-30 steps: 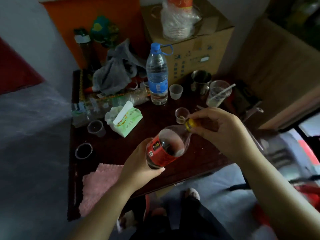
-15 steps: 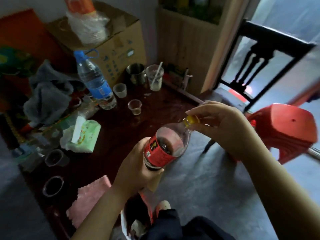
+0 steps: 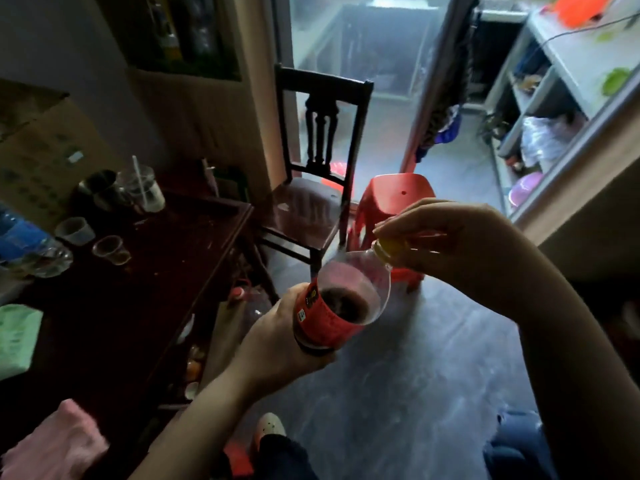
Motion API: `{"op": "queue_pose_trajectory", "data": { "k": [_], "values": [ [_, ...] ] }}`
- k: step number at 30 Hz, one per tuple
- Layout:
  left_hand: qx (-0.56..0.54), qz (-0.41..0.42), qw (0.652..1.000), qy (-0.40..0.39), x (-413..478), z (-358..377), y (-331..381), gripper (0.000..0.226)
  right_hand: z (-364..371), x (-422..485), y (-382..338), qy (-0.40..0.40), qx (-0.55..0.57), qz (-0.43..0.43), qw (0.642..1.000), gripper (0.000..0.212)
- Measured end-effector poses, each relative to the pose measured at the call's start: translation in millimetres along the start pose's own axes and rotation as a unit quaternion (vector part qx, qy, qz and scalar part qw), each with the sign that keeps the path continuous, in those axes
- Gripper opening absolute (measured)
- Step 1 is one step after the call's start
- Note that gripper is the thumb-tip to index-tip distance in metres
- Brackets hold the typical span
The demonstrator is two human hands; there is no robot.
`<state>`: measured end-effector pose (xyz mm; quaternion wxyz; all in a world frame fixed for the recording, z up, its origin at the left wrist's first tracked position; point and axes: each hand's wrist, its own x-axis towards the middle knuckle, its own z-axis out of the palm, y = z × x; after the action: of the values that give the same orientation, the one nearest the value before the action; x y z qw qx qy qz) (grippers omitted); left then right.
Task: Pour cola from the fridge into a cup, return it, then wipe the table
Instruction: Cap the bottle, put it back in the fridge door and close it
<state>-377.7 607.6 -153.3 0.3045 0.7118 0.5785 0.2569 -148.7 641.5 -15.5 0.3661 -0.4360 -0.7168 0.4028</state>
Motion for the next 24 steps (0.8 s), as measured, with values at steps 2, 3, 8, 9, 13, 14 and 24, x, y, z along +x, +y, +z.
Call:
{"op": "queue_pose_trajectory", "data": {
  "k": [2, 3, 8, 9, 13, 14, 24],
  "values": [
    [-0.028, 0.022, 0.999, -0.014, -6.8, 28.2, 24.3, 0.093, -24.3, -32.0, -1.1, 0.017, -0.017, 0.008, 1.000, 0.027],
    [-0.040, 0.034, 0.998, -0.017, -9.9, 41.2, 35.4, 0.091, -34.9, -46.7, -2.1, 0.026, -0.025, 0.013, 0.999, 0.028],
    [-0.062, 0.096, 0.993, -0.021, -20.8, 85.9, 80.8, 0.090, -77.4, -109.6, -11.5, 0.072, -0.061, 0.041, 0.995, 0.027],
    [-0.068, 0.112, 0.991, -0.029, -21.8, 90.6, 87.3, 0.090, -83.7, -121.0, -14.1, 0.085, -0.068, 0.046, 0.993, 0.025],
    [-0.066, 0.168, 0.980, -0.083, -19.4, 104.1, 106.7, 0.091, -98.5, -164.0, -29.2, 0.147, -0.106, 0.082, 0.980, 0.025],
    [-0.070, 0.182, 0.976, -0.094, -17.9, 107.3, 111.4, 0.091, -99.5, -174.3, -33.4, 0.165, -0.119, 0.093, 0.975, 0.027],
    [-0.066, 0.341, 0.908, -0.235, -13.2, 158.8, 170.3, 0.096, -84.8, -267.7, -60.8, 0.421, -0.233, 0.262, 0.836, 0.030]
  ]
}}
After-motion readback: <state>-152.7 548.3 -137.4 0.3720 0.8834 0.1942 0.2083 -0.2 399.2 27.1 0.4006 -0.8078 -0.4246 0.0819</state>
